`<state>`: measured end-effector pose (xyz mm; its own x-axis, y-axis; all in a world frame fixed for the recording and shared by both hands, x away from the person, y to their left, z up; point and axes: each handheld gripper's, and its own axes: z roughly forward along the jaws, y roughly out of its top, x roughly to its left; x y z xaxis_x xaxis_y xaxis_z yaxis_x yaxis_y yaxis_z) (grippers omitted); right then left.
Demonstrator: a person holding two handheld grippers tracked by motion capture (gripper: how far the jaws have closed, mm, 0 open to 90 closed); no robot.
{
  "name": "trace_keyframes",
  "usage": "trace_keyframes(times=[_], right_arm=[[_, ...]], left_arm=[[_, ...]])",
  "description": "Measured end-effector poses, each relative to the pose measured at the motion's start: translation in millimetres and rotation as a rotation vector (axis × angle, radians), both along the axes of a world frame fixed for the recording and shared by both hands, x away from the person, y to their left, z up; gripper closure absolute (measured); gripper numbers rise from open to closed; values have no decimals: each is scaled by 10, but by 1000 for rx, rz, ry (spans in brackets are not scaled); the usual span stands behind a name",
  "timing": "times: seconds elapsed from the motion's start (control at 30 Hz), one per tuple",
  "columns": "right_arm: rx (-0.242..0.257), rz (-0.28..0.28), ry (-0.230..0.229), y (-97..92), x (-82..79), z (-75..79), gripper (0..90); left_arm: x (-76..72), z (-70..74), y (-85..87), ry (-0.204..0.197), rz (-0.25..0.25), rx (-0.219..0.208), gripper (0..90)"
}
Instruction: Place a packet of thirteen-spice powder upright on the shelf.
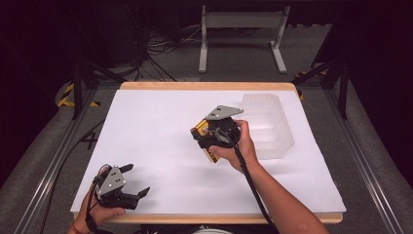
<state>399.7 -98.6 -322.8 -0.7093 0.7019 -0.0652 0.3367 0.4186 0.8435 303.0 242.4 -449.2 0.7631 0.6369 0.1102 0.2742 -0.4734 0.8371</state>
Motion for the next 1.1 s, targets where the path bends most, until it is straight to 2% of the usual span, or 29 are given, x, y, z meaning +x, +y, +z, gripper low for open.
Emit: trace_keyframes(times=[0.07, 0.3, 0.5, 0.7, 0.97, 1.1], right_arm=[[10, -29, -29, -90, 16, 51, 327], [20, -102, -72, -301, 87, 144, 328], [33, -168, -87, -515, 165, 184, 328], [25, -213, -100, -680, 213, 192, 327], [16, -265, -104, -856, 283, 137, 327], [22, -294, -92, -969, 321, 84, 327]], left_arm=[[0, 2, -1, 0, 1, -1, 65], [-4, 4, 8, -5, 3, -4, 64], [-6, 6, 11, -9, 3, -10, 65], [-3, 6, 10, -8, 4, -11, 64], [-2, 5, 6, -5, 2, -7, 64], [-2, 3, 3, -4, 0, -7, 64]])
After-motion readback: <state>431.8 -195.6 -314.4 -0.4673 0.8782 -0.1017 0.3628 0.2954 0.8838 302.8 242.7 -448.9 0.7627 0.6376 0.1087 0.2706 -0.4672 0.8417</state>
